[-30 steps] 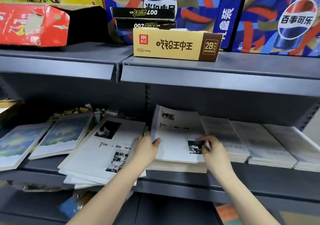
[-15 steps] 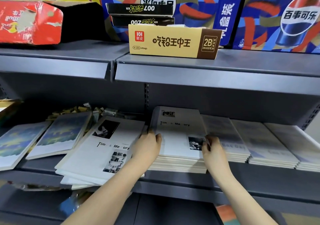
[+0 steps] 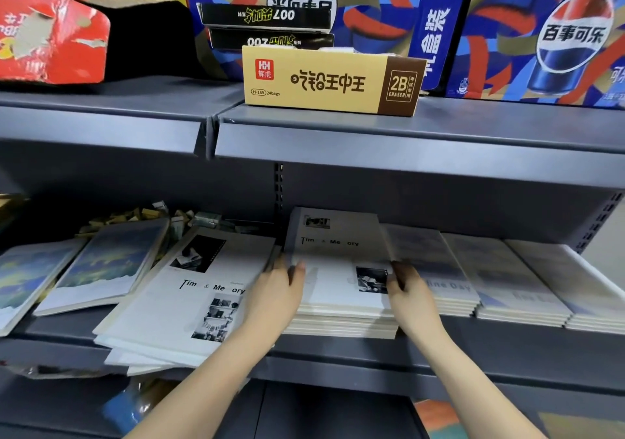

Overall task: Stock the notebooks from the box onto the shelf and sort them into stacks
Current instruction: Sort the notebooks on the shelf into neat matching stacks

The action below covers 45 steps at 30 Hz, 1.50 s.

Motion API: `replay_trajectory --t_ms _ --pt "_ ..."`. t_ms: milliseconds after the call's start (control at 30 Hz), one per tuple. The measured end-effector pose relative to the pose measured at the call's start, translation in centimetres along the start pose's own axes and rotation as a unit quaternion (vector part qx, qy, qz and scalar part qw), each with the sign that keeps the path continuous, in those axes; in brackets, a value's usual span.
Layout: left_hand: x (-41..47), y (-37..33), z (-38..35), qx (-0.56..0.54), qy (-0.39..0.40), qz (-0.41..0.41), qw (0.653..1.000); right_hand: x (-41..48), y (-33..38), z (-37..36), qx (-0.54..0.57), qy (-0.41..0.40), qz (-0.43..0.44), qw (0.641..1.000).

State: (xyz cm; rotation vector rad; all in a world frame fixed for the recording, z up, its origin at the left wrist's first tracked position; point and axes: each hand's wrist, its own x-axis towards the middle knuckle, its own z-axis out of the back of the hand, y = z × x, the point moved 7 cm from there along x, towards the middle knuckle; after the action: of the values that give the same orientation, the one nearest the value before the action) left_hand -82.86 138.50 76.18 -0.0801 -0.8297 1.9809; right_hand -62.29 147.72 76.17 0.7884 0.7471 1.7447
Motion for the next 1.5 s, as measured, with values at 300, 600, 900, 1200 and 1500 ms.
replay_trajectory --t_ms 300,600,900,1200,1500 --pt "-0.3 -0.7 0.3 0.072 -0.003 -0.010 0.997 -0.3 -0.1 0.3 0.086 0.023 -0.040 0.995" --pt "-1.2 0.0 -1.4 0.133 0.198 -0.079 0.968 0.3 -0.2 0.0 0.022 0.070 -0.020 0.997" --pt "-1.6 0.7 -1.3 0.126 0.244 -0.080 0.958 -2.2 -0.3 -0.7 -0.110 0.199 0.059 0.972" --pt "-1.4 1.3 -0.6 0.056 0.196 -0.059 0.977 -1.1 -0.7 -0.2 -0.116 0.167 0.052 0.978" --pt "-1.6 1.7 -0.1 -0.004 0.170 -0.035 0.985 -1.3 -0.5 -0.6 -0.107 0.164 0.044 0.980"
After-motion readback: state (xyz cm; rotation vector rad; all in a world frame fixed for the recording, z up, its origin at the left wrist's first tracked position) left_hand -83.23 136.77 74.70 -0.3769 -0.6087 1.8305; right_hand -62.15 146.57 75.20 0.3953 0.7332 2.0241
